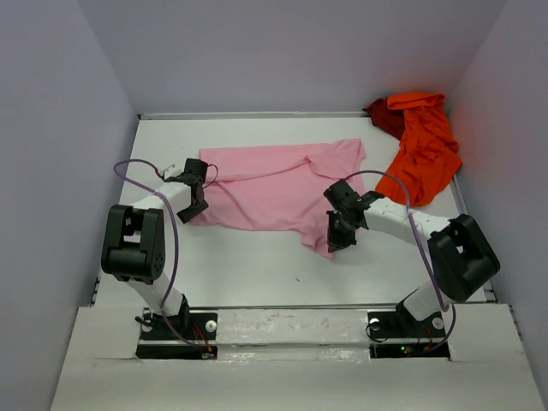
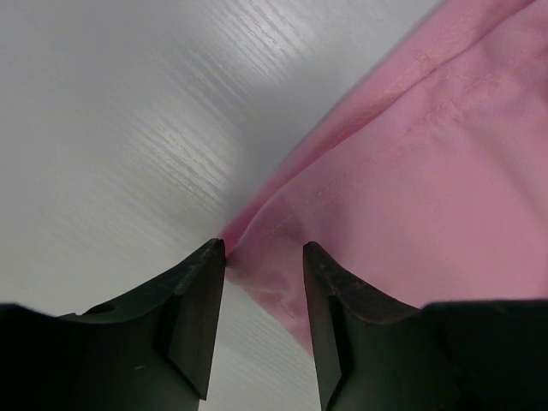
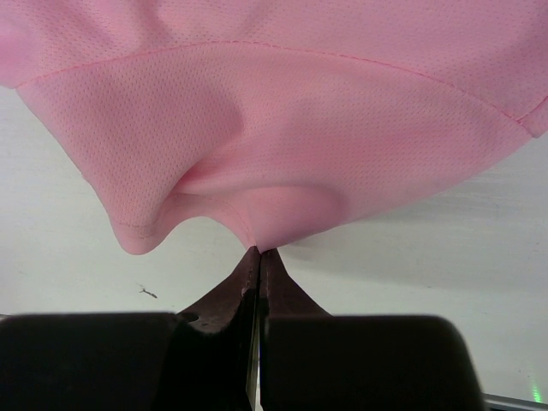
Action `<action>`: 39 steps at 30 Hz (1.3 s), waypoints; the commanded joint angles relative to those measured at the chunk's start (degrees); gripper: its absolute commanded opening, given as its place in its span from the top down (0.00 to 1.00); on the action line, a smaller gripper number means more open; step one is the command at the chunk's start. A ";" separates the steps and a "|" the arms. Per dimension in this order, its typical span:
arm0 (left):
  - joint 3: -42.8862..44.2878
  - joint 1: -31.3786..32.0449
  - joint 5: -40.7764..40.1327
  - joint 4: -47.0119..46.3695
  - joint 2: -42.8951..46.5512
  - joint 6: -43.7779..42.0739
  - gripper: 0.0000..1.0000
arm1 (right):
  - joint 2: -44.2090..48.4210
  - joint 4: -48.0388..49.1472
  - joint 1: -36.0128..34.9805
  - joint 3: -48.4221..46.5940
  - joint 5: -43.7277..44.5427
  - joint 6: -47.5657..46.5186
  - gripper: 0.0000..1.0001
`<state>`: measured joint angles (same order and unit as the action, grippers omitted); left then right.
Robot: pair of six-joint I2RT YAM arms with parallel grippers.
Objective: Fold and stack the t-shirts
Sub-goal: Pick up the 1/3-folded T-shirt from the center of the board.
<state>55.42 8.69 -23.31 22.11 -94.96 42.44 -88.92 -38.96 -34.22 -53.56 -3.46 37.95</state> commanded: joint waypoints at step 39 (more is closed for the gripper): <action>-1.90 3.62 0.90 11.11 24.47 -5.52 1.00 | 3.94 -4.98 -0.41 -12.26 8.56 -4.29 1.00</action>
<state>49.45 12.38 -20.62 28.53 -72.31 37.32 -87.02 -42.30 -34.22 -61.84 1.23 35.35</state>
